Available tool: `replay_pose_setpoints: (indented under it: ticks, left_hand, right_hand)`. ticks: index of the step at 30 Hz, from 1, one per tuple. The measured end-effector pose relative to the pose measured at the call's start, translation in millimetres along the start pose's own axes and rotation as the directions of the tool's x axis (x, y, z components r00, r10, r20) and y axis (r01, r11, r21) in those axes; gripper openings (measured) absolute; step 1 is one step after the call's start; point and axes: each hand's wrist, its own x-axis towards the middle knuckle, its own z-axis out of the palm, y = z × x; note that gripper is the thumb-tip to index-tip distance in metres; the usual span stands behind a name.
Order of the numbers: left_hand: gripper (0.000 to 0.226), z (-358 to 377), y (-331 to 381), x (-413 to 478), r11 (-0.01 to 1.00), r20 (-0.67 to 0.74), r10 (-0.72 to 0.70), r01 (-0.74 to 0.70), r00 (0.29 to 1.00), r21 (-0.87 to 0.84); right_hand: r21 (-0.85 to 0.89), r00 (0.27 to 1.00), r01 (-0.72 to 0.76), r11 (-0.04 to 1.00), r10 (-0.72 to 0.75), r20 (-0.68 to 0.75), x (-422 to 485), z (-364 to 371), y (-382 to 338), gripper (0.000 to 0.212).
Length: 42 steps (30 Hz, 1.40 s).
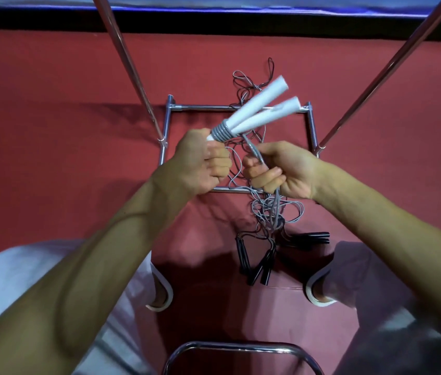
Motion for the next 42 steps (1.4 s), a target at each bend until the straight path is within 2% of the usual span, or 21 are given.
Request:
replay_pose_setpoints:
  ticks: [4, 6, 9, 13, 15, 16, 17, 18, 20, 22, 24, 27, 29, 31, 33, 35, 38, 39, 40, 41, 42]
  left_hand:
    - [0.057, -11, 7, 5, 0.983, -0.082, -0.085, 0.071, 0.993, -0.170]
    - [0.057, -12, 7, 6, 0.972, -0.102, -0.117, 0.093, 0.988, -0.216]
    - [0.055, -13, 8, 7, 0.959, -0.097, -0.131, 0.101, 0.987, -0.265]
    - [0.046, -16, 14, 7, 0.951, -0.114, -0.108, 0.069, 0.988, -0.301]
    - [0.040, -19, 17, 7, 0.957, -0.138, -0.088, 0.045, 0.986, -0.288]
    - [0.038, -21, 18, 7, 0.959, -0.145, -0.083, 0.040, 0.986, -0.281]
    - [0.034, -21, 20, 6, 0.961, -0.148, -0.078, 0.035, 0.986, -0.276]
    - [0.030, -22, 21, 4, 0.962, -0.150, -0.070, 0.028, 0.986, -0.271]
    - [0.025, -21, 24, 2, 0.965, -0.140, -0.060, 0.021, 0.988, -0.263]
    - [0.026, -19, 25, 1, 0.967, -0.128, -0.055, 0.021, 0.990, -0.254]
    - [0.026, -17, 25, 0, 0.967, -0.121, -0.054, 0.021, 0.991, -0.254]
    - [0.032, -16, 23, 1, 0.967, -0.144, -0.060, 0.022, 0.988, -0.253]
    - [0.036, -17, 23, 1, 0.964, -0.167, -0.067, 0.021, 0.984, -0.266]
    - [0.034, -18, 23, 2, 0.961, -0.188, -0.069, 0.015, 0.980, -0.275]
    - [0.037, -19, 25, 3, 0.959, -0.206, -0.079, 0.018, 0.975, -0.282]
    - [0.034, -19, 28, 2, 0.957, -0.215, -0.084, 0.018, 0.973, -0.291]
    - [0.028, -17, 29, -1, 0.952, -0.215, -0.064, -0.005, 0.974, -0.306]
    - [0.027, -17, 29, -1, 0.951, -0.216, -0.057, -0.013, 0.975, -0.310]
    - [0.027, -17, 30, 0, 0.949, -0.217, -0.055, -0.017, 0.975, -0.314]
    - [0.026, -17, 30, 0, 0.948, -0.221, -0.057, -0.017, 0.974, -0.319]
    - [0.026, -17, 31, 1, 0.946, -0.223, -0.063, -0.013, 0.973, -0.325]
  right_hand:
    - [-0.055, 0.974, 0.119, 0.991, -0.128, -0.188, 4, 5, 4, 0.034]
    - [-0.286, 0.909, 0.224, 0.932, -0.305, -0.283, 1, 5, 1, 0.026]
    - [-0.593, 0.752, 0.340, 0.730, -0.590, -0.295, -1, 3, 0, 0.018]
    - [-0.818, 0.627, 0.274, 0.506, -0.739, -0.247, -11, -9, 0, 0.020]
    - [-0.924, 0.606, 0.187, 0.334, -0.779, -0.158, -18, -10, 2, 0.021]
    - [-0.930, 0.632, 0.195, 0.311, -0.765, -0.124, -22, -8, 3, 0.021]
    - [-0.894, 0.679, 0.245, 0.375, -0.725, -0.118, -23, -4, 4, 0.018]
    - [-0.771, 0.752, 0.314, 0.554, -0.641, -0.154, -24, 0, 3, 0.014]
    - [-0.211, 0.927, 0.271, 0.939, -0.314, -0.208, -28, 8, -4, 0.013]
    - [0.115, 0.981, 0.154, 0.981, -0.138, -0.139, -33, 7, -10, 0.021]
    - [0.078, 0.989, 0.118, 0.990, -0.110, -0.102, -35, 1, -13, 0.027]
    - [-0.257, 0.977, 0.115, 0.960, -0.157, -0.146, -28, -2, -9, 0.024]
    - [-0.492, 0.907, 0.196, 0.848, -0.348, -0.239, -19, -3, -6, 0.024]
    - [-0.713, 0.748, 0.295, 0.636, -0.618, -0.242, -14, -4, -3, 0.015]
    - [-0.934, 0.569, 0.241, 0.263, -0.818, -0.084, -17, -3, 0, 0.011]
    - [-0.992, 0.440, 0.120, -0.050, -0.893, 0.098, -21, -4, 5, 0.021]
    - [-0.958, 0.264, 0.061, -0.280, -0.921, 0.286, -22, -7, 8, 0.020]
    - [-0.964, 0.260, 0.059, -0.258, -0.929, 0.265, -22, -8, 7, 0.018]
    - [-0.984, 0.300, 0.091, -0.152, -0.938, 0.172, -23, -7, 6, 0.016]
    - [-0.982, 0.400, 0.180, 0.059, -0.916, 0.018, -24, -5, 4, 0.014]
    - [-0.885, 0.557, 0.298, 0.359, -0.818, -0.144, -26, -2, 0, 0.013]
